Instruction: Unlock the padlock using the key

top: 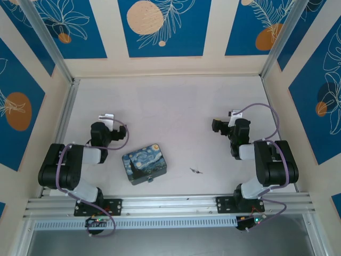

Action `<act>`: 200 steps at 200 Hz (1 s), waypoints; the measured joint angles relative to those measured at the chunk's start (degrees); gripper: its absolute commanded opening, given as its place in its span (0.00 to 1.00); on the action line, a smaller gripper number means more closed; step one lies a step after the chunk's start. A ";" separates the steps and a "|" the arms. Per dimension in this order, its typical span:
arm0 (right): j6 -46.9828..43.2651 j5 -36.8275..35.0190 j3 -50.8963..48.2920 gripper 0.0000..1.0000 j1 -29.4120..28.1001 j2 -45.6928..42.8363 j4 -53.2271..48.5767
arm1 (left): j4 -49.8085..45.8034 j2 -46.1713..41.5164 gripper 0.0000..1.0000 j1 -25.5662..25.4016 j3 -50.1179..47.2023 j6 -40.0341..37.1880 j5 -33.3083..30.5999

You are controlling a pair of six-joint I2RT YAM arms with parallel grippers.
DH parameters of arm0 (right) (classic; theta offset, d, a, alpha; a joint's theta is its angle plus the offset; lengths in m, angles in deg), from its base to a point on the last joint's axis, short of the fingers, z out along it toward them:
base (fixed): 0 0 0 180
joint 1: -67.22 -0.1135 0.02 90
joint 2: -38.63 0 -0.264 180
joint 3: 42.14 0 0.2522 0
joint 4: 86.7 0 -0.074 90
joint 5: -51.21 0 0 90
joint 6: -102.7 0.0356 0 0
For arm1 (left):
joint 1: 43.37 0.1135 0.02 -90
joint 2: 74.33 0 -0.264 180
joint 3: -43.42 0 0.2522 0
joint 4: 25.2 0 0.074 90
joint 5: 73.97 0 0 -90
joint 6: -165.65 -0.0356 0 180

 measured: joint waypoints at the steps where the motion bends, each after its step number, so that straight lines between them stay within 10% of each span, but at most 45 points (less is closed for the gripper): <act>1: 0.00 0.00 0.00 0.99 0.00 0.00 0.00 | 0.00 0.00 1.00 0.00 0.00 0.00 0.00; 200: 0.44 -1.55 1.62 1.00 -0.04 -4.17 -7.56 | -7.45 -1.77 1.00 0.00 3.08 0.09 -0.50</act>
